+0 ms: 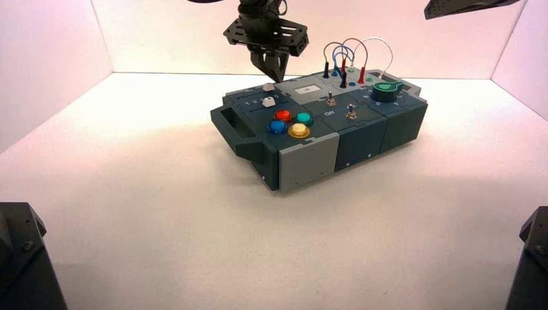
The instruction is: Move the top slider to position 3.
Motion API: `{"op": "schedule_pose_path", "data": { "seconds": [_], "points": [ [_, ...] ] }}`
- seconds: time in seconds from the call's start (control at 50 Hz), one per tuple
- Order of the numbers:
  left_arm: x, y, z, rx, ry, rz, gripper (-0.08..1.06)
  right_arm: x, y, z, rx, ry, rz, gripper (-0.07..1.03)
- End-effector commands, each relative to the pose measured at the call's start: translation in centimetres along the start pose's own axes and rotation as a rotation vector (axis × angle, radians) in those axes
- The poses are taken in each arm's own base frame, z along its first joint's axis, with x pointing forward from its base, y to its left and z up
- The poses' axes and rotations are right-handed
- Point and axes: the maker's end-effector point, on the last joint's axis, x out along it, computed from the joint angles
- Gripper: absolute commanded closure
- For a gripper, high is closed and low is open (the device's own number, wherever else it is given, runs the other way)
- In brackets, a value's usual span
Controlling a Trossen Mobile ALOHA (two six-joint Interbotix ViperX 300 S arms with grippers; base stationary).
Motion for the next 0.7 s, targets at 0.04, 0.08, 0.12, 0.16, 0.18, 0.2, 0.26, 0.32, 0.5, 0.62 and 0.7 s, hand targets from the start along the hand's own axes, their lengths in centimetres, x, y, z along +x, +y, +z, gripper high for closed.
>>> {"op": "schedule_pose_path", "data": {
  "seconds": [0.04, 0.08, 0.12, 0.16, 0.18, 0.2, 0.26, 0.32, 0.5, 0.62, 0.7],
  "points": [
    [-1.1, 0.5, 1.4, 0.004, -0.038, 0.006, 1.01, -0.3, 0.2, 1.0, -0.005, -0.024, 0.005, 0.98],
    [-1.0, 0.4, 1.3, 0.004, -0.035, 0.006, 1.01, -0.3, 0.2, 1.1, -0.004, -0.026, 0.004, 0.98],
    [-1.0, 0.4, 1.3, 0.004, -0.034, 0.006, 1.01, -0.3, 0.2, 1.0, -0.004, -0.024, 0.004, 0.98],
    [-1.0, 0.4, 1.2, 0.004, -0.032, 0.005, 1.01, -0.3, 0.2, 1.0, -0.005, -0.024, 0.005, 0.98],
    [-1.0, 0.4, 1.1, 0.004, -0.029, 0.005, 1.01, -0.3, 0.2, 1.0, -0.004, -0.024, 0.004, 0.98],
    [-1.0, 0.5, 1.1, 0.003, -0.028, 0.006, 1.01, -0.3, 0.2, 1.0, -0.004, -0.024, 0.004, 0.98],
    [-1.0, 0.4, 0.9, 0.005, -0.023, 0.005, 1.01, -0.3, 0.2, 1.0, -0.004, -0.024, 0.004, 0.98],
    [-1.0, 0.4, 0.8, 0.007, -0.02, 0.004, 1.01, -0.3, 0.2, 1.0, -0.004, -0.024, 0.004, 0.98],
    [-1.0, 0.4, 0.5, 0.008, -0.012, 0.004, 1.01, -0.3, 0.2, 1.0, -0.004, -0.024, 0.004, 0.98],
    [-0.9, 0.4, 0.2, 0.008, -0.006, 0.004, 1.01, -0.3, 0.1, 1.0, -0.003, -0.024, 0.002, 0.98],
    [-1.1, 0.4, 0.1, 0.008, -0.005, 0.003, 1.01, -0.3, 0.1, 1.0, -0.004, -0.024, 0.002, 0.98]
  ]
}}
